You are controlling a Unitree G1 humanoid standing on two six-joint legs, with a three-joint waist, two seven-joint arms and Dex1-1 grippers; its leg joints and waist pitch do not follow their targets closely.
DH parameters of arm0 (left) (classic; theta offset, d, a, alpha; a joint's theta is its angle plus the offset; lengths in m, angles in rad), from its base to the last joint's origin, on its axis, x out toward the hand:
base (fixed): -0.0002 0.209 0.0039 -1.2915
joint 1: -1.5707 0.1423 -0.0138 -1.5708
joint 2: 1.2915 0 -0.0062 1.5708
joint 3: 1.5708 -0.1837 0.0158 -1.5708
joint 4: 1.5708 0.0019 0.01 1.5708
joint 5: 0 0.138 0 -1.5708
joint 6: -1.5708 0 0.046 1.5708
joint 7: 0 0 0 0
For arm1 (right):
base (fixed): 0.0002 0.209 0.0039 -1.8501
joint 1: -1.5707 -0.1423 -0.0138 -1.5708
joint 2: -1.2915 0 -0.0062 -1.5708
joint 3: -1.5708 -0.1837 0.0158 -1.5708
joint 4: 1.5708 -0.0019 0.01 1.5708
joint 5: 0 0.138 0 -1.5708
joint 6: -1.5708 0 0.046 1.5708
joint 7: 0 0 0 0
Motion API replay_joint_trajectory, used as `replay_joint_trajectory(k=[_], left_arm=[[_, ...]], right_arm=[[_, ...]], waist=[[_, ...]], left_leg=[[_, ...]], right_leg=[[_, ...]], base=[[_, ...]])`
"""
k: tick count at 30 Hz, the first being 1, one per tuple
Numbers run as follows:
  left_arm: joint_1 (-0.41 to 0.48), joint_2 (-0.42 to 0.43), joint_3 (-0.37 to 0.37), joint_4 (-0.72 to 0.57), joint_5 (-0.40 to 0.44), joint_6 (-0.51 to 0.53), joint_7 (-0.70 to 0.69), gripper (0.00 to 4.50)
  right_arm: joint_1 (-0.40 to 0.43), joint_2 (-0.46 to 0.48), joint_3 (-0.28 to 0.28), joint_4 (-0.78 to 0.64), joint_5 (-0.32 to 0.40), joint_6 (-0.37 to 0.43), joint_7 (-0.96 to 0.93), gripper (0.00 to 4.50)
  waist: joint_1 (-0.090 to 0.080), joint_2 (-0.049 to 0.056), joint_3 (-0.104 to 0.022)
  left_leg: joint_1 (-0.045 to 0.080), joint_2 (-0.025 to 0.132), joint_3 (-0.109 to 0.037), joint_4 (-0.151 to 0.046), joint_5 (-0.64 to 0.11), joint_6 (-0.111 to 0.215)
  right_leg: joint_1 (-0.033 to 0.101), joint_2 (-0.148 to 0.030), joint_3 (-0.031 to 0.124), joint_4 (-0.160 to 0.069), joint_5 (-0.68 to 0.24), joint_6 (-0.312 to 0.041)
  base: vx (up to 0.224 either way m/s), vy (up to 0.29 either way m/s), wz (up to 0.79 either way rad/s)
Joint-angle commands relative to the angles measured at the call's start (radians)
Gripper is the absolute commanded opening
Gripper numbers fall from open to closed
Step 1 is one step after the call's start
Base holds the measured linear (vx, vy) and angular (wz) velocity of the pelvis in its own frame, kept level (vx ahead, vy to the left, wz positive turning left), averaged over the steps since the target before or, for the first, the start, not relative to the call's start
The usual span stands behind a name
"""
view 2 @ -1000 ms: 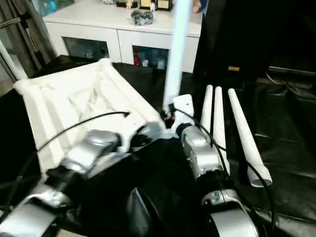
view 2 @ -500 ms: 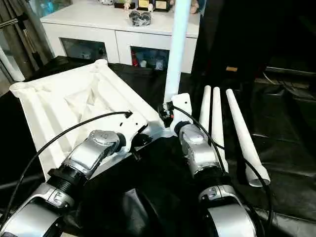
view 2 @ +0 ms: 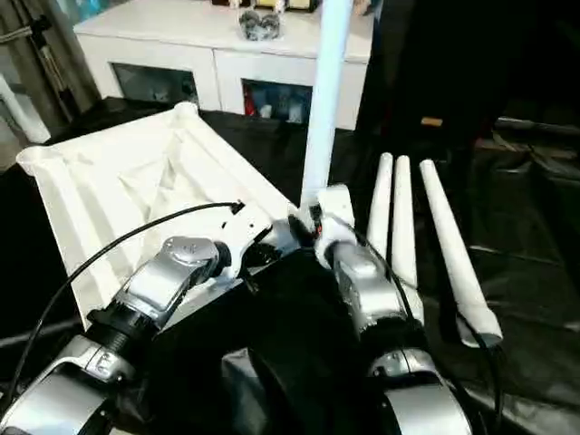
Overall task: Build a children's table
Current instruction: Insert table leg to table base
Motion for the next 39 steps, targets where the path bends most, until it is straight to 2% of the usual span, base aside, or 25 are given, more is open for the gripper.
replay_joint_trajectory(k=[1, 2, 3, 4, 5, 6, 8, 9, 11, 12, 13, 14, 16, 18, 21, 27, 35, 37, 39], left_arm=[[-0.017, -0.003, -0.017, -0.054, -0.006, -0.055, -0.025, 0.0], [-0.015, 0.002, -0.019, -0.06, -0.006, -0.062, -0.032, 0.0], [-0.01, 0.009, -0.021, -0.072, -0.007, -0.064, -0.042, 0.0], [-0.009, 0.011, -0.02, -0.074, -0.008, -0.065, -0.044, 0.0], [-0.004, 0.019, -0.023, -0.087, -0.011, -0.069, -0.062, 0.0], [0.002, 0.028, -0.027, -0.101, -0.015, -0.073, -0.081, 0.0], [0.013, 0.046, -0.034, -0.122, -0.02, -0.084, -0.114, 0.0], [0.018, 0.053, -0.038, -0.13, -0.022, -0.092, -0.127, 0.0], [0.028, 0.065, -0.042, -0.145, -0.026, -0.098, -0.149, 0.0], [0.037, 0.077, -0.046, -0.153, -0.028, -0.099, -0.164, 0.0], [0.048, 0.093, -0.051, -0.163, -0.029, -0.106, -0.184, 0.0], [0.053, 0.099, -0.053, -0.167, -0.03, -0.109, -0.192, 0.0], [0.061, 0.11, -0.053, -0.175, -0.034, -0.109, -0.208, 0.0], [0.067, 0.122, -0.052, -0.187, -0.04, -0.118, -0.228, 0.0], [0.081, 0.148, -0.055, -0.208, -0.056, -0.132, -0.284, 0.0], [0.102, 0.195, -0.06, -0.242, -0.073, -0.136, -0.355, 0.0], [0.124, 0.227, -0.064, -0.263, -0.076, -0.14, -0.391, 0.0], [0.132, 0.233, -0.065, -0.271, -0.078, -0.137, -0.396, 0.0], [0.136, 0.235, -0.066, -0.273, -0.078, -0.136, -0.396, 0.0]], right_arm=[[0.033, 0.009, 0.051, 0.005, 0.0, 0.069, 0.088, 3.91], [0.038, 0.0, 0.06, -0.01, -0.003, 0.076, 0.107, 3.97], [0.047, -0.017, 0.074, -0.036, -0.009, 0.079, 0.136, 4.02], [0.049, -0.021, 0.077, -0.041, -0.011, 0.078, 0.144, 4.12], [0.059, -0.034, 0.082, -0.069, -0.005, 0.08, 0.175, 4.12], [0.068, -0.046, 0.084, -0.097, 0.005, 0.084, 0.205, 4.12], [0.088, -0.07, 0.085, -0.16, 0.027, 0.088, 0.261, 4.12], [0.096, -0.08, 0.086, -0.184, 0.034, 0.088, 0.281, 4.12], [0.109, -0.096, 0.085, -0.227, 0.044, 0.092, 0.309, 4.12], [0.121, -0.113, 0.088, -0.265, 0.049, 0.097, 0.333, 4.12], [0.135, -0.136, 0.095, -0.31, 0.052, 0.103, 0.359, 4.12], [0.141, -0.146, 0.097, -0.329, 0.053, 0.108, 0.37, 4.12], [0.155, -0.166, 0.104, -0.366, 0.051, 0.118, 0.392, 4.12], [0.171, -0.187, 0.109, -0.407, 0.046, 0.13, 0.413, 4.12], [0.19, -0.224, 0.119, -0.451, 0.017, 0.12, 0.422, 4.12], [0.231, -0.288, 0.117, -0.539, 0.045, 0.15, 0.49, 4.12], [0.261, -0.311, 0.116, -0.589, 0.061, 0.187, 0.511, 4.12], [0.275, -0.313, 0.119, -0.605, 0.072, 0.197, 0.523, 3.77], [0.281, -0.309, 0.122, -0.609, 0.075, 0.198, 0.526, 3.75]], waist=[[0.003, 0.003, -0.049], [0.003, 0.003, -0.05], [0.007, 0.0, -0.06], [0.009, 0.001, -0.061], [0.009, 0.007, -0.063], [0.013, 0.004, -0.065], [0.015, 0.008, -0.064], [0.019, 0.007, -0.07], [0.022, 0.006, -0.072], [0.025, 0.013, -0.073], [0.026, 0.011, -0.074], [0.028, 0.009, -0.073], [0.029, 0.009, -0.068], [0.032, 0.01, -0.062], [0.033, 0.012, -0.058], [0.038, 0.014, -0.058], [0.042, 0.015, -0.061], [0.044, 0.016, -0.062], [0.047, 0.017, -0.063]], left_leg=[[-0.004, 0.035, -0.007, -0.08, -0.248, 0.046], [-0.004, 0.034, -0.006, -0.078, -0.236, 0.049], [-0.007, 0.033, -0.003, -0.07, -0.161, 0.064], [-0.009, 0.034, -0.003, -0.067, -0.128, 0.072], [-0.011, 0.035, -0.003, -0.063, -0.076, 0.086], [-0.014, 0.034, -0.002, -0.058, -0.048, 0.101], [-0.015, 0.031, 0.0, -0.054, -0.043, 0.11], [-0.012, 0.033, 0.0, -0.049, -0.016, 0.131], [-0.012, 0.033, 0.0, -0.045, 0.018, 0.149], [-0.012, 0.034, -0.001, -0.043, 0.025, 0.151], [-0.012, 0.034, 0.0, -0.04, 0.033, 0.16], [-0.013, 0.034, -0.001, -0.041, 0.03, 0.162], [-0.012, 0.035, 0.002, -0.044, -0.018, 0.155], [-0.009, 0.038, 0.003, -0.049, -0.08, 0.12], [-0.008, 0.038, 0.005, -0.05, -0.105, 0.09], [-0.01, 0.037, 0.005, -0.047, -0.111, 0.078], [-0.009, 0.035, 0.004, -0.043, -0.096, 0.075], [-0.011, 0.035, 0.004, -0.042, -0.088, 0.079], [-0.011, 0.035, 0.004, -0.04, -0.086, 0.081]], right_leg=[[0.04, -0.079, 0.041, -0.071, -0.335, -0.187], [0.041, -0.078, 0.041, -0.07, -0.322, -0.189], [0.049, -0.076, 0.042, -0.057, -0.213, -0.206], [0.05, -0.077, 0.043, -0.051, -0.168, -0.215], [0.049, -0.075, 0.041, -0.042, -0.089, -0.237], [0.054, -0.073, 0.041, -0.034, -0.027, -0.25], [0.053, -0.073, 0.043, -0.028, 0.014, -0.266], [0.055, -0.073, 0.043, -0.02, 0.084, -0.278], [0.056, -0.071, 0.042, -0.013, 0.131, -0.289], [0.056, -0.072, 0.042, -0.011, 0.141, -0.292], [0.055, -0.071, 0.042, -0.008, 0.161, -0.296], [0.055, -0.069, 0.042, -0.009, 0.159, -0.295], [0.054, -0.071, 0.041, -0.016, 0.09, -0.293], [0.051, -0.07, 0.042, -0.024, -0.023, -0.28], [0.048, -0.069, 0.045, -0.028, -0.089, -0.255], [0.048, -0.069, 0.047, -0.026, -0.102, -0.237], [0.047, -0.066, 0.046, -0.023, -0.094, -0.235], [0.048, -0.066, 0.046, -0.02, -0.073, -0.236], [0.047, -0.065, 0.045, -0.019, -0.061, -0.242]], base=[[0.0, 0.0, 0.0], [0.053, -0.019, 0.01], [0.059, -0.017, 0.02], [0.059, -0.017, 0.02], [0.0, 0.0, 0.0], [0.0, 0.0, 0.0], [0.0, 0.0, 0.0], [0.0, 0.0, 0.0], [0.0, 0.0, 0.0], [0.0, 0.0, 0.0], [0.0, 0.0, 0.0], [0.0, 0.0, 0.0], [0.0, 0.0, 0.0], [0.0, 0.0, 0.0], [0.0, 0.0, 0.0], [0.0, 0.0, 0.0], [0.0, 0.0, 0.0], [0.0, 0.0, 0.0], [0.0, 0.0, 0.0]])
